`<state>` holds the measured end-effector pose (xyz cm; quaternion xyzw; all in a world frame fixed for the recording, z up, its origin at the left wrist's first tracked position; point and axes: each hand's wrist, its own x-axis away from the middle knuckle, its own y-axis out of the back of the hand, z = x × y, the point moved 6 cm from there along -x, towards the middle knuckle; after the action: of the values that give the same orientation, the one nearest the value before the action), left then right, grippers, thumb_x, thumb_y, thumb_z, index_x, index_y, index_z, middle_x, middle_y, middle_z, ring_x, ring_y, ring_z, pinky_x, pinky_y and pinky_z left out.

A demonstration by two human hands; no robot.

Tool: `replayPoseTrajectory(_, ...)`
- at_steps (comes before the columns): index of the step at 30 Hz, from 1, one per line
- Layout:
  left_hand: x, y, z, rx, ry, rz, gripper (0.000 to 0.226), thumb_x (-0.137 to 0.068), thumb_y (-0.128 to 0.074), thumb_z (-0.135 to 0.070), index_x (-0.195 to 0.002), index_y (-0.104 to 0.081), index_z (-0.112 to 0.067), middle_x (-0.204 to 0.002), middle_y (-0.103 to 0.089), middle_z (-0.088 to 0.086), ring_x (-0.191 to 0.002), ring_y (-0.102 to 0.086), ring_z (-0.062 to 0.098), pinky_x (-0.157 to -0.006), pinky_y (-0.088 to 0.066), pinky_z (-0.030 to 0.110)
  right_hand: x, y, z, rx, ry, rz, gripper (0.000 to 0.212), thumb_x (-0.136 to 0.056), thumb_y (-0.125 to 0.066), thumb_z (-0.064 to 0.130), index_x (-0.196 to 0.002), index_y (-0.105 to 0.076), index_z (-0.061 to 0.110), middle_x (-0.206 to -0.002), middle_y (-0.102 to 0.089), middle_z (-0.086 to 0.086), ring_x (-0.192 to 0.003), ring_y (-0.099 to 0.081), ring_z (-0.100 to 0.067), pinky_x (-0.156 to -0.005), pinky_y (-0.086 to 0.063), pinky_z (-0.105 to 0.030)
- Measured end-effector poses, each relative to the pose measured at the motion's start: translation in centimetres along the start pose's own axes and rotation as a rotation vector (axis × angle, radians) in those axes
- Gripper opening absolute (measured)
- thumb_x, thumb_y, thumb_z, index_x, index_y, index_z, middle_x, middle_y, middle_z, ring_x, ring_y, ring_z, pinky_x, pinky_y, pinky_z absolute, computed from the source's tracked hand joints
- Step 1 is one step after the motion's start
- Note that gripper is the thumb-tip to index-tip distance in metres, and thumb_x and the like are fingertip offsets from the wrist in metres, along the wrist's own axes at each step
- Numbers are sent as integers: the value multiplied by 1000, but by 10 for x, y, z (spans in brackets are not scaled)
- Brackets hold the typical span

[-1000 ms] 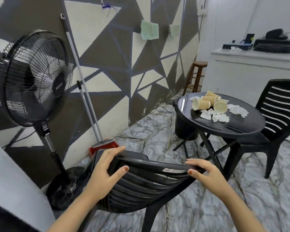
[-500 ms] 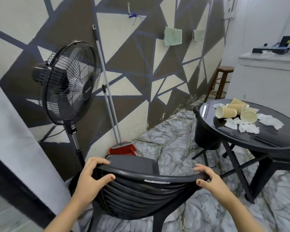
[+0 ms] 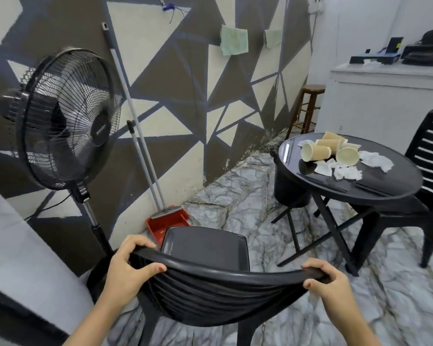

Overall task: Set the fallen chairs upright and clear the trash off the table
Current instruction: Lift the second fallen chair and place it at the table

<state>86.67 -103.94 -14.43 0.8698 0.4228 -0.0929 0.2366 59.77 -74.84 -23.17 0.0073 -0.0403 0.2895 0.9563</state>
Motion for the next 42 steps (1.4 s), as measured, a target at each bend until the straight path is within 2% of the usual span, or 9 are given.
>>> replayPoseTrajectory(6, -24, -27, 2, 115, -11, 65, 38, -45, -74, -39, -79, -60, -27, -84, -58, 1, -83, -54, 17, -75, -41, 17, 19, 25, 24, 63, 50, -119, 26, -64, -69, -16, -75, -66, 7, -87, -60, -10, -80, -55, -23, -66, -45, -26)
replayPoseTrajectory(10, -39, -50, 13, 200, 18, 143, 49, -43, -81, -52, -78, -61, -25, -84, -58, 6, -86, -53, 28, -78, -40, 35, 33, 42, 39, 102, 99, -218, 27, -59, -74, -15, -70, -67, 9, -90, -62, -11, -76, -58, -6, -67, -45, -15)
replayPoseTrajectory(16, -57, -118, 22, 255, 73, 320, 45, -44, -76, -44, -78, -60, -19, -73, -60, -7, -72, -53, 14, -62, -39, 21, 52, 84, 53, 186, 190, -414, 41, -53, -82, -5, -63, -70, 34, -92, -63, -5, -81, -56, 7, -70, -38, -1)
replayPoseTrajectory(20, -65, -153, 10, 299, 45, 342, 38, -45, -72, -41, -76, -60, -22, -72, -59, -9, -68, -52, 7, -60, -38, 17, 58, 114, 55, 141, 143, -395, 20, -57, -84, 29, -71, -71, 33, -87, -65, 9, -84, -58, -3, -71, -40, -4)
replayPoseTrajectory(23, -84, -157, 11, 315, 41, 366, 43, -46, -75, -46, -78, -60, -23, -76, -59, -11, -72, -53, 7, -62, -39, 16, 54, 112, 52, 86, 124, -344, 48, -43, -81, 60, -78, -73, 29, -84, -67, 12, -83, -61, -3, -70, -44, -6)
replayPoseTrajectory(27, -101, -146, 26, 314, 80, 368, 80, -36, -75, -75, -87, -57, -16, -99, -61, -3, -89, -56, 6, -75, -42, 15, 37, 97, 37, -86, 101, -338, 32, -61, -80, 24, -90, -73, 36, -92, -71, -3, -83, -67, -14, -74, -53, -22)
replayPoseTrajectory(31, -127, -150, 35, 283, 147, 424, 90, -34, -74, -78, -97, -54, -16, -121, -55, -4, -114, -50, 7, -94, -40, 34, 12, 92, 36, -140, 173, -388, 44, -64, -76, 3, -97, -71, 32, -102, -73, 0, -87, -69, -22, -78, -56, -27)
replayPoseTrajectory(35, -157, -167, 33, 340, 170, 390, 72, -38, -80, -69, -87, -59, -21, -99, -61, 9, -95, -57, 25, -85, -42, 43, -22, 103, 50, -225, 179, -402, 32, -67, -58, 7, -89, -72, 25, -92, -74, -5, -84, -69, -17, -76, -56, -24)
replayPoseTrajectory(42, -213, -204, 22, 363, 134, 324, 73, -32, -78, -73, -79, -58, -20, -72, -57, -7, -69, -52, 11, -62, -40, 26, -78, 122, 67, -236, 194, -503, 37, -72, -56, -9, -65, -72, 24, -63, -71, 3, -59, -64, -5, -58, -52, -12)
